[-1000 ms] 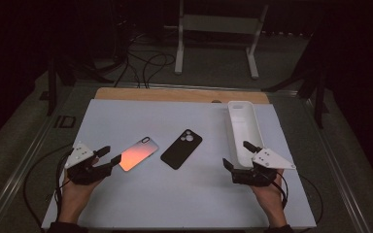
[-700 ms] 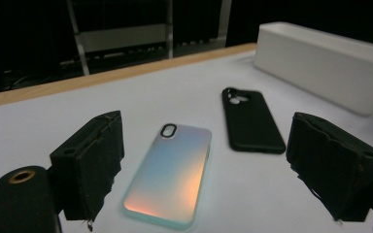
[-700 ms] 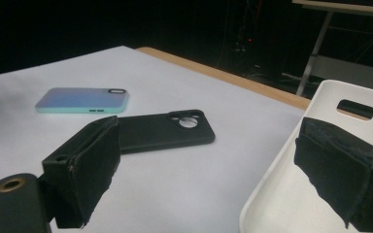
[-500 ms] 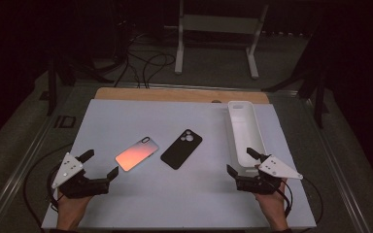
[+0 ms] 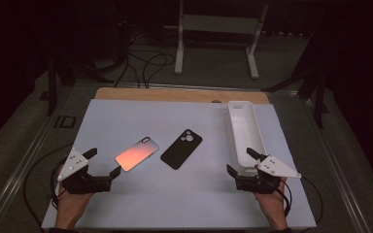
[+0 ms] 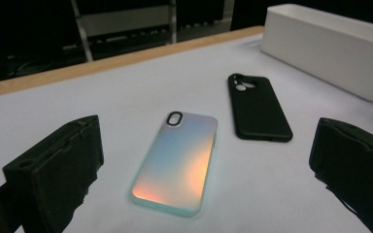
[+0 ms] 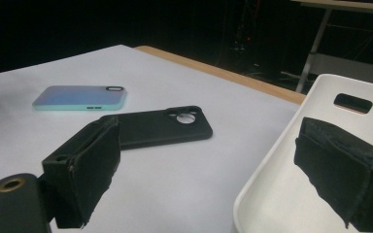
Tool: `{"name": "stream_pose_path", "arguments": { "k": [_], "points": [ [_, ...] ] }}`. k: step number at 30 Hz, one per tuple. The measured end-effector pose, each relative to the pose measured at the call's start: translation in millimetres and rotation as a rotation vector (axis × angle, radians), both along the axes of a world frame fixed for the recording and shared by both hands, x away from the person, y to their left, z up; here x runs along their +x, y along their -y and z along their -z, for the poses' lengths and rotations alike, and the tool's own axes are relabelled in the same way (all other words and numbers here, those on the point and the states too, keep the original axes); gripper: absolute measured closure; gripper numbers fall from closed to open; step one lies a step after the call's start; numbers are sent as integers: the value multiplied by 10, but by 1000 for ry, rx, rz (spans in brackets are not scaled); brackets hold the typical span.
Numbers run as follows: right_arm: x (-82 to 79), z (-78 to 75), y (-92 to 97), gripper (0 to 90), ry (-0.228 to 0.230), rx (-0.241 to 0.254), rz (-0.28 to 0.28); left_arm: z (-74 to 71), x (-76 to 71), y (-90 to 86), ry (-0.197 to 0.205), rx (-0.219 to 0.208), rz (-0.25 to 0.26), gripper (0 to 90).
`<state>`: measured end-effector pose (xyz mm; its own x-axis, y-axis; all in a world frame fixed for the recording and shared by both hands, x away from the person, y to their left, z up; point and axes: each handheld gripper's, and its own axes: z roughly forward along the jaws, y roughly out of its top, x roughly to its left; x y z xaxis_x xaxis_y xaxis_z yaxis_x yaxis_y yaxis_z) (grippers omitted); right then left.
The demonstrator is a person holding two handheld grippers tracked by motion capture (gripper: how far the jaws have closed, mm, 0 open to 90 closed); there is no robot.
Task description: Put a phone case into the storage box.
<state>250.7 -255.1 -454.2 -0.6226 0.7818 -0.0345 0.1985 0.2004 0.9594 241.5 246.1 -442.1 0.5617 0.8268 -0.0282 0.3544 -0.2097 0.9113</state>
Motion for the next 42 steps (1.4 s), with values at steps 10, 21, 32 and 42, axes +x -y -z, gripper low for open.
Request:
{"name": "stream_pose_path", "arguments": {
  "k": [10,21,32,42],
  "points": [
    [10,-4,5,95,1,-3,4,-5,287,52,-32,44,43,0],
    [11,-7,24,95,0,-4,8,150,725,126,-163,109,44,0],
    [16,2,12,95,-3,-11,7,292,1019,198,-268,222,55,0],
    [19,9,8,95,-9,-10,5,462,1177,286,-351,292,76,0]
  ]
}}
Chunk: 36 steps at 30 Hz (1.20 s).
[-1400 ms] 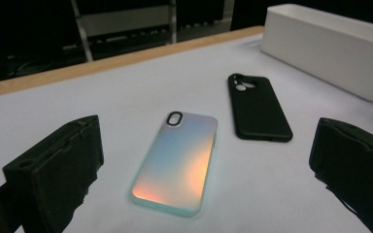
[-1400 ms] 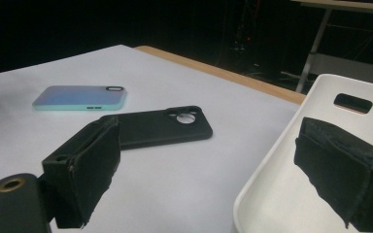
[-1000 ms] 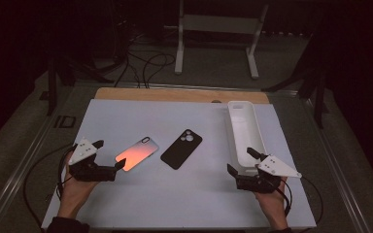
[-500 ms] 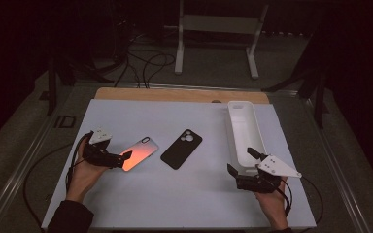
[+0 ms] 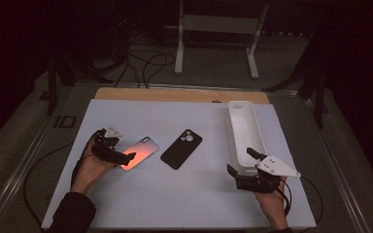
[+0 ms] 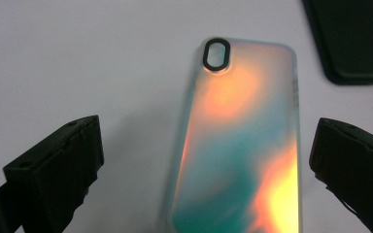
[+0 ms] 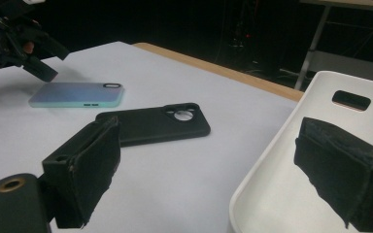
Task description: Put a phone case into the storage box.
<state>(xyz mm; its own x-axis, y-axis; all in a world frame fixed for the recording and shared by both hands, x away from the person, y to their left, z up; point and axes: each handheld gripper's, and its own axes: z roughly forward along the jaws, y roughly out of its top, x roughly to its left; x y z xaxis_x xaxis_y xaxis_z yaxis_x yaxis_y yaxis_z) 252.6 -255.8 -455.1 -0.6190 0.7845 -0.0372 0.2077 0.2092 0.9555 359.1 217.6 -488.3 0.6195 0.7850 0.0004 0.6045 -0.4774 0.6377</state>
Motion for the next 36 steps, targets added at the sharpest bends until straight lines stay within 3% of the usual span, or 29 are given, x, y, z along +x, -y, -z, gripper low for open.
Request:
{"name": "stream_pose_path", "arguments": {
  "k": [7,13,24,30,36],
  "points": [
    [5,11,0,95,-3,-3,0,75,49,109,-43,66,32,0],
    [6,12,3,95,-4,-2,0,148,53,181,-81,95,50,0],
    [14,30,-1,95,-9,-5,0,227,40,259,-100,159,70,54],
    [17,38,-7,95,-11,-6,0,226,49,239,-150,122,74,147],
    [17,41,-10,95,-15,-8,2,225,50,240,-164,120,66,149]
  ]
}}
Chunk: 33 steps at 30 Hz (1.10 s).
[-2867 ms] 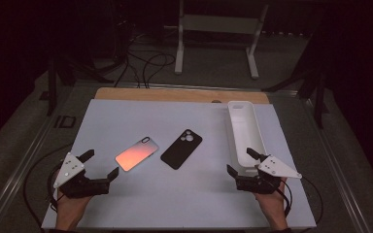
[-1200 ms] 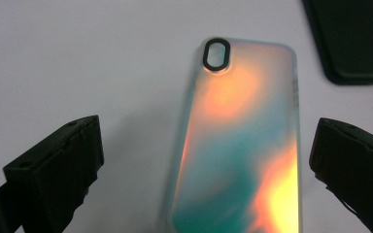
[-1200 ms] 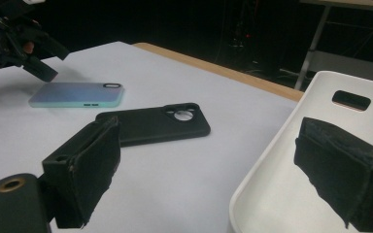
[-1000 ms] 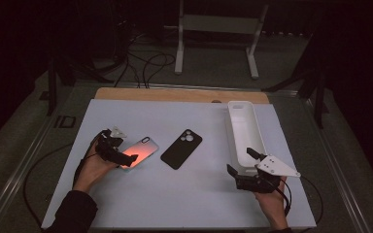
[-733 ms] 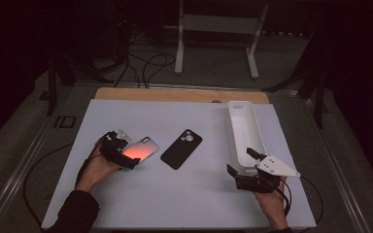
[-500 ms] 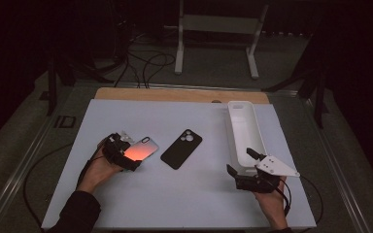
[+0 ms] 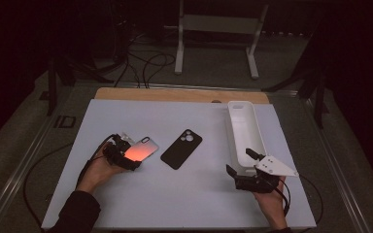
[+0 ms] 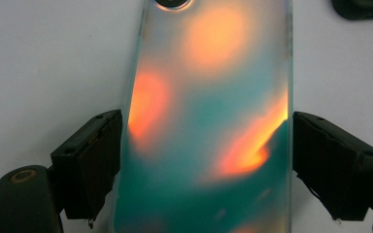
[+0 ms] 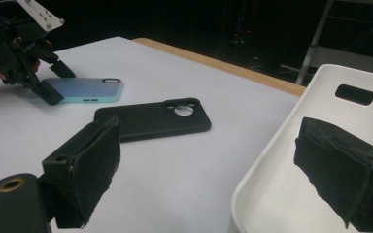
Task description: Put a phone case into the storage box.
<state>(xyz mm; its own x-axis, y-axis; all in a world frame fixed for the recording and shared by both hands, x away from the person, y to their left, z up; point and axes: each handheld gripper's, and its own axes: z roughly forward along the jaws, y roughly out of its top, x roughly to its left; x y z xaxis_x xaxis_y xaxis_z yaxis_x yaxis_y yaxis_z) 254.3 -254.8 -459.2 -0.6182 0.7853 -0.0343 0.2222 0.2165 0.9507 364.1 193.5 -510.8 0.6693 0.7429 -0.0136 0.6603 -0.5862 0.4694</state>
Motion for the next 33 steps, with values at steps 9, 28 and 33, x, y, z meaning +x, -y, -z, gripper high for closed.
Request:
{"name": "stream_pose_path", "arguments": {
  "k": [9,28,33],
  "points": [
    [7,13,-4,96,-2,-6,-2,-2,-9,18,-9,8,-13,151],
    [27,39,14,95,-18,-10,13,-113,-114,-5,94,-75,-61,169],
    [31,40,14,96,-19,-9,15,-214,-201,-13,146,-117,-66,169]
  ]
}}
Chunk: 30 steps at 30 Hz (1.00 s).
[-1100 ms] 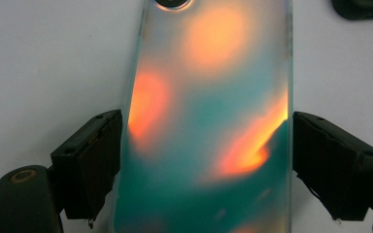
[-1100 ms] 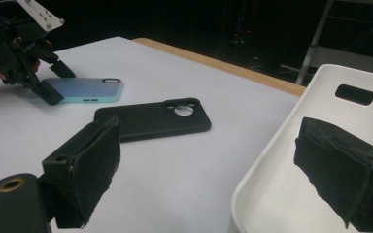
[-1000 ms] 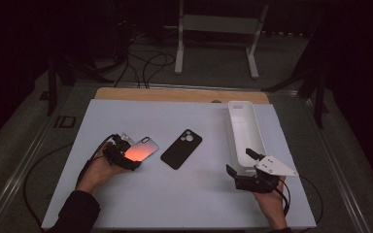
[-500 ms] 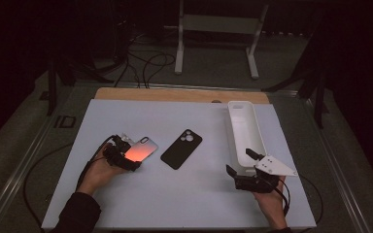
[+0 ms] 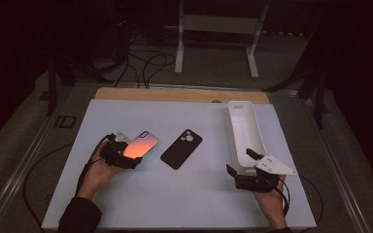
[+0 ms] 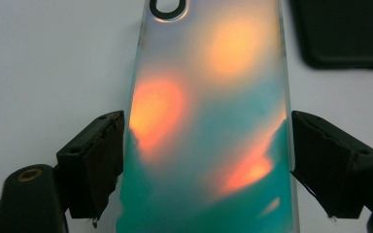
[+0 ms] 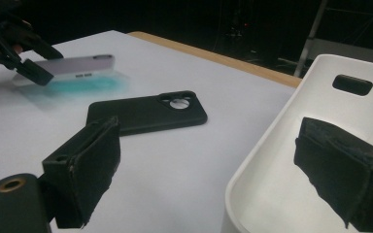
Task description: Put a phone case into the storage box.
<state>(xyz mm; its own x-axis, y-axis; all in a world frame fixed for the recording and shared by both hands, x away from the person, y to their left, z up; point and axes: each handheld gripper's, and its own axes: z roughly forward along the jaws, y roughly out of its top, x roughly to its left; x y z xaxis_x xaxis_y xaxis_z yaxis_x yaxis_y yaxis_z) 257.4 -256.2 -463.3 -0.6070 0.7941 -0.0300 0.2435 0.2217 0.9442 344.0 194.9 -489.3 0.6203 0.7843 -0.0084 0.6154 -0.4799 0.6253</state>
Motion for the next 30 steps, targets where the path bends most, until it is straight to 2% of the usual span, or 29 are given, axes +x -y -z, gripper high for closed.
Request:
{"name": "stream_pose_path", "arguments": {
  "k": [3,7,8,9,11,12,13,14,17,19,20,21,23,30],
  "points": [
    [2,2,-2,96,-2,1,-1,-40,-41,-7,36,-14,-4,169],
    [6,2,3,96,-3,3,-2,-107,-108,-17,83,-59,-16,169],
    [6,2,3,96,-3,3,-2,-107,-108,-17,83,-59,-16,169],
    [10,4,10,96,-9,14,-3,-144,-150,-16,111,-74,-17,169],
    [14,5,16,96,-12,23,-1,-175,-194,-14,141,-95,-16,169],
    [16,6,18,96,-13,27,-3,-175,-194,-14,141,-95,-16,169],
    [18,9,21,96,-16,32,-5,-199,-226,-10,166,-108,-22,169],
    [18,9,21,96,-16,32,-5,-199,-226,-10,166,-108,-22,169],
    [27,22,13,96,-25,39,-8,-247,-274,-3,223,-143,-22,169],
    [30,30,2,96,-29,35,-10,-264,-292,20,248,-139,-25,169],
    [30,30,2,96,-29,35,-10,-264,-292,20,248,-139,-25,169],
    [33,35,-9,96,-33,32,-13,-281,-313,45,273,-134,-25,169],
    [30,35,-14,96,-35,25,-16,-300,-335,64,292,-132,-23,169],
    [39,19,-5,95,-39,29,-17,-362,-388,142,327,-137,-8,169]
  ]
}}
